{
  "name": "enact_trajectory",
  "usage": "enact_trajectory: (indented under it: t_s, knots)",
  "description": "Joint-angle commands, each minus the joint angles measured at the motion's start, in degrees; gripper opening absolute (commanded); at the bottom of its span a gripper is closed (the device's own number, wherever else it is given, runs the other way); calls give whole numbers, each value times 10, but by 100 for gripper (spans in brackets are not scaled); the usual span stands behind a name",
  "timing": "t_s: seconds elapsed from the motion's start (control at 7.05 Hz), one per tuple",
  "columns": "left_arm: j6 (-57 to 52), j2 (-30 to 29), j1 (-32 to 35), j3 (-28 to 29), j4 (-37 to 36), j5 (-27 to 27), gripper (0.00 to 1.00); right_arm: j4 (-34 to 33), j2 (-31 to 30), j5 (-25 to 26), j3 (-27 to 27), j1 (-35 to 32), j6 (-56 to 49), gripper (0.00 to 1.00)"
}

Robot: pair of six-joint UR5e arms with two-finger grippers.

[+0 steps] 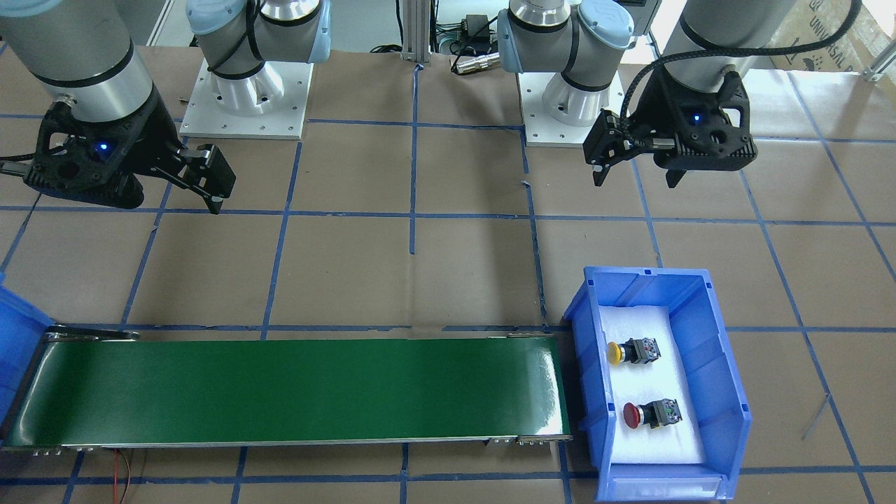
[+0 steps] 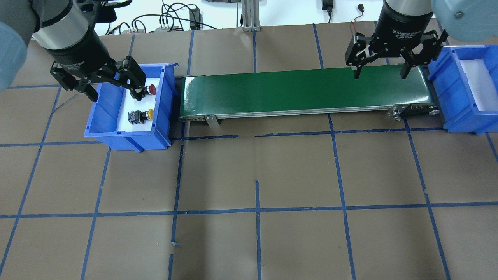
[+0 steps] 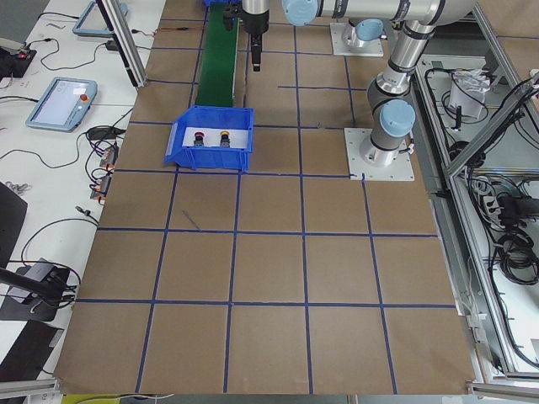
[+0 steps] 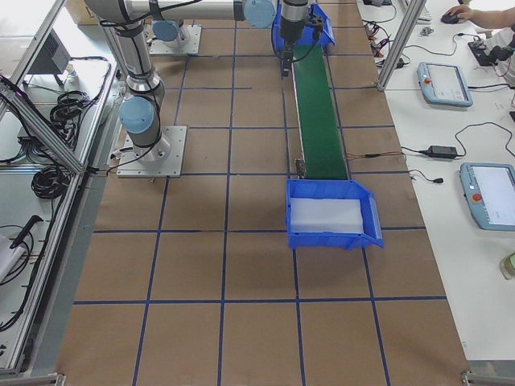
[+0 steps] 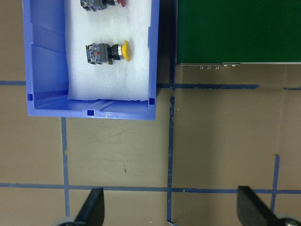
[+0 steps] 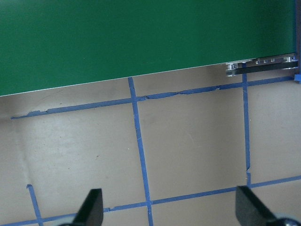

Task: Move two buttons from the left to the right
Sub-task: 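Lower the left gripper into the blue bin toward the yellow button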

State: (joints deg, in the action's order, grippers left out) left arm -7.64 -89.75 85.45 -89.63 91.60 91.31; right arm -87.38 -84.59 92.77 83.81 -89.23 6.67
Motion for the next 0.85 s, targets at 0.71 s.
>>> enact_trajectory:
  t_s: [0.71]
  knots:
    - [-476,-110,-50,-4,-87,6,100,10,3,-22,-16,-2,19,100]
